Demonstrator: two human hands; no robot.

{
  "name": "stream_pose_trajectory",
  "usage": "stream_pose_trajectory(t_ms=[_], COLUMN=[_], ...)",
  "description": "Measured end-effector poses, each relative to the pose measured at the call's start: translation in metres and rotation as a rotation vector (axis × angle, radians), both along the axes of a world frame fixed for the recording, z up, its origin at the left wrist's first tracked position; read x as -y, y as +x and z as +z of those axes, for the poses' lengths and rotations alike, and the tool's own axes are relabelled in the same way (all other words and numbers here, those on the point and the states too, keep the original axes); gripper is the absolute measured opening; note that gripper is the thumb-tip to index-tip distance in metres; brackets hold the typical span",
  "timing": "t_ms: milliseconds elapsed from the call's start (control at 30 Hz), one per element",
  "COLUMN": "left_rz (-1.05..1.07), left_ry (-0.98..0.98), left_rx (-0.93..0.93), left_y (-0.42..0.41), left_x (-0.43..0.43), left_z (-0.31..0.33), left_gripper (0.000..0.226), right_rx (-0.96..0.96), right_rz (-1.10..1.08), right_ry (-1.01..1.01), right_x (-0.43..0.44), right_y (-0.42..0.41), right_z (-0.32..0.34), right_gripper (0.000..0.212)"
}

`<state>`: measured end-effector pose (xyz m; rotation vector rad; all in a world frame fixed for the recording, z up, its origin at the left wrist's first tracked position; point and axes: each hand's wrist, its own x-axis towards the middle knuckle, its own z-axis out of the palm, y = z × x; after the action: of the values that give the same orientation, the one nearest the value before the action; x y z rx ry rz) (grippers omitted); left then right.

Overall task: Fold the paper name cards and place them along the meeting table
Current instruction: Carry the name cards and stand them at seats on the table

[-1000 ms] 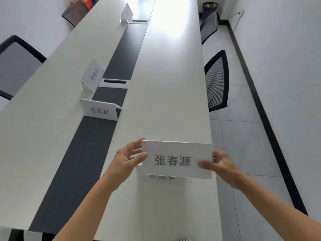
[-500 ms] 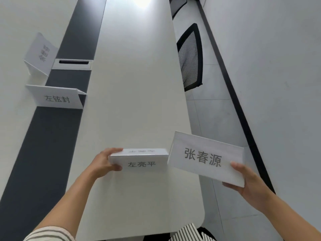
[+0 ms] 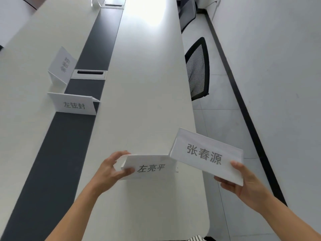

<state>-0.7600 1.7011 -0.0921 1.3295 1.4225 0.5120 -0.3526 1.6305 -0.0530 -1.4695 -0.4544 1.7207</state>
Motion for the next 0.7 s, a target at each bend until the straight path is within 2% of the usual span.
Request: stream_pose_trajectory(t_ms=[133, 300, 433, 700], left_rz=[0.180, 0.427, 0.500, 0.628], left_ry=[0.024, -0.002, -0.090, -0.240], left_rx=[0.218, 0.406, 0.543, 0.646], left_y=[0.018, 0.043, 0.075, 0.203], left_x=[0.004, 0.007, 0.012, 0.019], left_z=[0.035, 0.065, 0.075, 0.071], left_gripper=[0.046, 0.057, 0.062, 0.044], right_rx=[-0.057, -0.097, -0.155, -0.145], right_rz=[-0.005, -0.001, -0.033, -0.118], right_ry=[0.033, 0.104, 0.154, 0.166], right_x=[-0.009, -0.017, -0.017, -0.026], right_y=[0.003, 0.022, 0.054, 0.162], right_z=[0.008, 0.024, 0.034, 0.037], right_gripper=[0.038, 0.041, 0.039, 0.042])
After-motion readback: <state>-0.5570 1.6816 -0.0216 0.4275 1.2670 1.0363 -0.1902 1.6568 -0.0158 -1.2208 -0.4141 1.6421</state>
